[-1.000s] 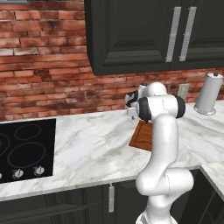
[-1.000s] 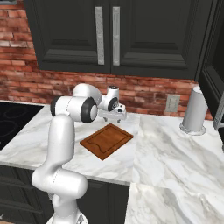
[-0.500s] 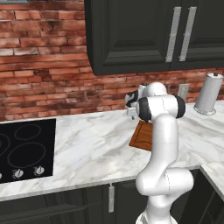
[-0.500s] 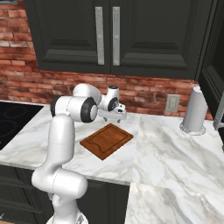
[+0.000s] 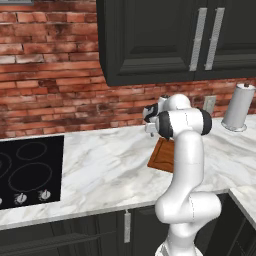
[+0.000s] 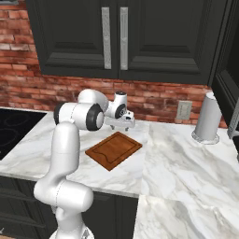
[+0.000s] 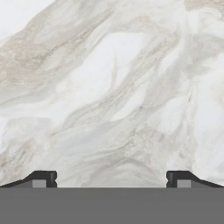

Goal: Move the cutting board and knife to the sink. Then move spray from the cabinet to the counter.

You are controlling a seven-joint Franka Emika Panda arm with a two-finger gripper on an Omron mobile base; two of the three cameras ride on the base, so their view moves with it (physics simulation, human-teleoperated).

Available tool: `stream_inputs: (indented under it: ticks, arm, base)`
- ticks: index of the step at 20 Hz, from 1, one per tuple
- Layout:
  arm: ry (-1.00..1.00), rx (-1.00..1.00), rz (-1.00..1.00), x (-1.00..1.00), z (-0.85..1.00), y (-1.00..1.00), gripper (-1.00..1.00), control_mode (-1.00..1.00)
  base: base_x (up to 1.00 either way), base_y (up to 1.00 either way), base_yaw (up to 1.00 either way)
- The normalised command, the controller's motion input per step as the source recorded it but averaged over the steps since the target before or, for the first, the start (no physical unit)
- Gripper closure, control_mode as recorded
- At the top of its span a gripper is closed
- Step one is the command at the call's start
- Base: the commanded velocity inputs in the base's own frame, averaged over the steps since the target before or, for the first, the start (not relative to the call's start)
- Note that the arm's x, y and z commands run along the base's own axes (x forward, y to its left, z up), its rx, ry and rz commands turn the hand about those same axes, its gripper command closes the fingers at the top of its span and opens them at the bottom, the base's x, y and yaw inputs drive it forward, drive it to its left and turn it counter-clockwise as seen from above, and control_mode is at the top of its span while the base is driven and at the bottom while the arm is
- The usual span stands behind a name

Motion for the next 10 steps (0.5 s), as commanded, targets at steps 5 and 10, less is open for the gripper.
stream_inputs:
  ticks: [5,10]
  arm:
    - [0.00,0.00,0.00,0.00,0.00,0.00,-1.00,1.00]
    - [0.00,0.00,0.00,0.00,0.00,0.00,-1.00,1.00]
  base:
    - [-0.22,0.00,0.00]
    - [-0.40,0.00,0.00]
